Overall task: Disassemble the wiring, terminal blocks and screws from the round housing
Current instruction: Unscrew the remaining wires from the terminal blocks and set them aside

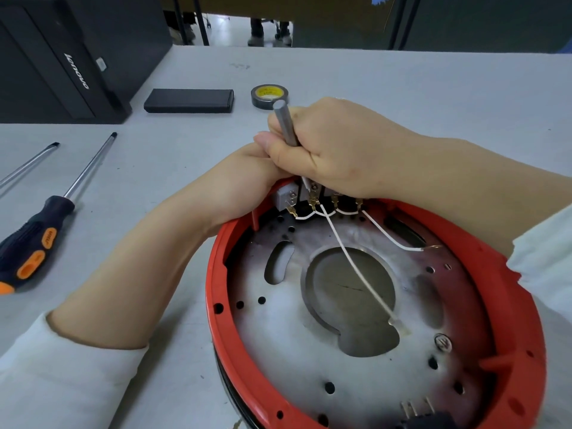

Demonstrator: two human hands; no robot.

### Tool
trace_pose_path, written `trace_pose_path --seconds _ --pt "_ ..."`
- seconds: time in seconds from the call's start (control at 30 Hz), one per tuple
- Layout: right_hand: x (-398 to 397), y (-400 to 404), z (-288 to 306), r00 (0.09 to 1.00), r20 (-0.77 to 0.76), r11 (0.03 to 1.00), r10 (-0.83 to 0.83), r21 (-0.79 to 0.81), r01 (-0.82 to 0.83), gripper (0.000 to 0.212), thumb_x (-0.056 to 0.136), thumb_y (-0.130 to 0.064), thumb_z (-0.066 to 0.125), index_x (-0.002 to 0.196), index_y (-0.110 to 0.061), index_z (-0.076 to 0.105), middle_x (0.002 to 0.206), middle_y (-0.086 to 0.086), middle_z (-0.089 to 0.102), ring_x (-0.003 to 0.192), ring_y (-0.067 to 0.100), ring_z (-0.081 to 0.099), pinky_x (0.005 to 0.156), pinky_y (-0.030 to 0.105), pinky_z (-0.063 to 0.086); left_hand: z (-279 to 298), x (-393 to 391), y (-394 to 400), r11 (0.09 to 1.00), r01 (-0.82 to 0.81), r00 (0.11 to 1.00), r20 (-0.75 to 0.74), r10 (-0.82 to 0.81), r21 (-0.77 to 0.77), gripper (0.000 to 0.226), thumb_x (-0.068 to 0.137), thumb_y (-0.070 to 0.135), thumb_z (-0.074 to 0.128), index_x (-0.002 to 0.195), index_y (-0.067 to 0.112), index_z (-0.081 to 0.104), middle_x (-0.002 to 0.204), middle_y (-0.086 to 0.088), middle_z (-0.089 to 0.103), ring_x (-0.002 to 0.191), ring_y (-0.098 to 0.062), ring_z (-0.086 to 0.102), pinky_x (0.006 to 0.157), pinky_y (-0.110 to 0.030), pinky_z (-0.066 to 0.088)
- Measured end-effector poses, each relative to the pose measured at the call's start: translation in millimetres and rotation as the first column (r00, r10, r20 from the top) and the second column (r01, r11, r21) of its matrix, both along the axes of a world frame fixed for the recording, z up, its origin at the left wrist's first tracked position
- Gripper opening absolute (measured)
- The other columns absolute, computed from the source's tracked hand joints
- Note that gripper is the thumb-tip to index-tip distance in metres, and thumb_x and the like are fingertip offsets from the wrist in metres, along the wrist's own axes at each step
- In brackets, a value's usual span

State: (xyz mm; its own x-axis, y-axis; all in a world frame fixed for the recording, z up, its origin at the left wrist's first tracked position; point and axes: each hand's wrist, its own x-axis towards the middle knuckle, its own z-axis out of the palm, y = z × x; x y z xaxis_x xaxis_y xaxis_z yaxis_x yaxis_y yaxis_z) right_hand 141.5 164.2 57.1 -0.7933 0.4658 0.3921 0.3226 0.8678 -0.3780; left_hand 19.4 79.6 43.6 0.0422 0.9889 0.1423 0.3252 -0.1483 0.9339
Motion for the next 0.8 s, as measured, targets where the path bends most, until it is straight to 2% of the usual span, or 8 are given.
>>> trace_pose_path --seconds 0.07,0.13,0.23,0.37,0.5,0.6,0.73,0.8 --pt "-3.5 5.4 -0.4 0.998 0.064 0.997 -0.019 0.070 0.015 0.061 0.078 -0.084 0.010 0.062 -0.033 0.038 0.059 -0.011 0.053 0.055 -0.007 0.050 0.041 0.016 0.027 -3.7 -2.9 2.3 0.999 -0.023 0.999 0.040 0.025 -0.036 0.021 0.080 0.016 0.048 0.083 0.019 0.068 0.086 0.006 0.074 0.093 -0.009 0.067 0.086 -0.025 0.053" --pt "-8.2 12.5 -3.4 0.998 0.049 0.997 -0.032 0.071 0.028 0.063 0.078 -0.085 0.008 0.061 -0.033 0.040 0.070 -0.021 0.056 0.057 -0.005 0.051 0.042 0.015 0.030 -5.5 -3.7 3.6 0.997 -0.042 0.997 0.061 0.045 -0.058 0.021 0.080 0.018 0.049 0.085 0.017 0.070 0.094 -0.003 0.074 0.098 -0.013 0.067 0.091 -0.030 0.053" --pt "-11.3 20.5 -8.9 0.997 0.051 0.995 -0.051 0.093 0.046 0.064 0.078 -0.084 0.006 0.061 -0.033 0.041 0.074 -0.028 0.054 0.057 -0.005 0.050 0.043 0.018 0.024 -4.3 -2.9 3.1 0.996 -0.058 0.997 0.042 0.061 -0.064 0.022 0.079 0.020 0.050 0.086 0.018 0.070 0.093 0.002 0.074 0.099 -0.010 0.067 0.093 -0.027 0.052" --pt "-13.0 27.9 -14.0 0.999 0.025 0.995 -0.047 0.085 0.045 0.054 0.083 -0.082 0.013 0.069 -0.042 0.046 0.071 -0.020 0.056 0.055 0.000 0.052 0.043 0.018 0.026 -3.7 -2.3 2.4 0.996 -0.063 0.996 0.057 0.066 -0.068 0.022 0.079 0.019 0.050 0.086 0.019 0.070 0.093 0.007 0.075 0.101 -0.009 0.067 0.095 -0.027 0.051" --pt "-7.5 21.8 -9.9 0.995 0.030 0.994 -0.092 0.066 0.090 0.062 0.080 -0.085 0.017 0.064 -0.033 0.047 0.067 -0.012 0.058 0.054 0.003 0.052 0.044 0.015 0.029 -2.8 -1.2 1.7 0.997 -0.046 0.997 0.055 0.049 -0.060 0.020 0.081 0.016 0.050 0.087 0.016 0.069 0.091 0.004 0.074 0.099 -0.011 0.068 0.092 -0.028 0.052" --pt "11.1 0.2 3.4 0.997 -0.023 0.998 -0.067 -0.020 0.067 0.056 0.084 -0.078 0.032 0.061 -0.029 0.046 0.066 -0.013 0.059 0.050 0.000 0.053 0.046 0.010 0.038 -2.2 -0.2 -0.1 0.997 -0.008 0.999 0.030 0.011 -0.071 0.020 0.095 0.014 0.050 0.095 0.013 0.070 0.100 -0.001 0.074 0.104 -0.016 0.067 0.096 -0.033 0.050" --pt "40.8 -23.6 25.8 0.978 -0.208 0.931 0.013 -0.355 -0.088 0.034 0.093 -0.042 0.057 0.068 -0.020 0.051 0.054 -0.004 0.064 0.037 0.003 0.051 0.042 0.008 0.036 0.1 3.4 -4.1 0.986 0.022 0.993 0.119 -0.003 -0.163 0.030 0.094 0.026 0.049 0.085 0.020 0.077 0.090 0.001 0.076 0.085 -0.007 0.070 0.079 -0.017 0.054" --pt "50.4 -25.3 27.3 0.977 -0.212 0.873 -0.039 -0.483 -0.070 0.033 0.094 -0.035 0.059 0.068 -0.018 0.050 0.057 0.001 0.067 0.033 0.006 0.044 0.039 0.016 0.035 1.1 4.3 -4.5 0.984 0.011 0.994 0.111 0.009 -0.179 0.028 0.097 0.025 0.048 0.092 0.020 0.075 0.094 -0.001 0.076 0.086 -0.008 0.069 0.079 -0.016 0.053"
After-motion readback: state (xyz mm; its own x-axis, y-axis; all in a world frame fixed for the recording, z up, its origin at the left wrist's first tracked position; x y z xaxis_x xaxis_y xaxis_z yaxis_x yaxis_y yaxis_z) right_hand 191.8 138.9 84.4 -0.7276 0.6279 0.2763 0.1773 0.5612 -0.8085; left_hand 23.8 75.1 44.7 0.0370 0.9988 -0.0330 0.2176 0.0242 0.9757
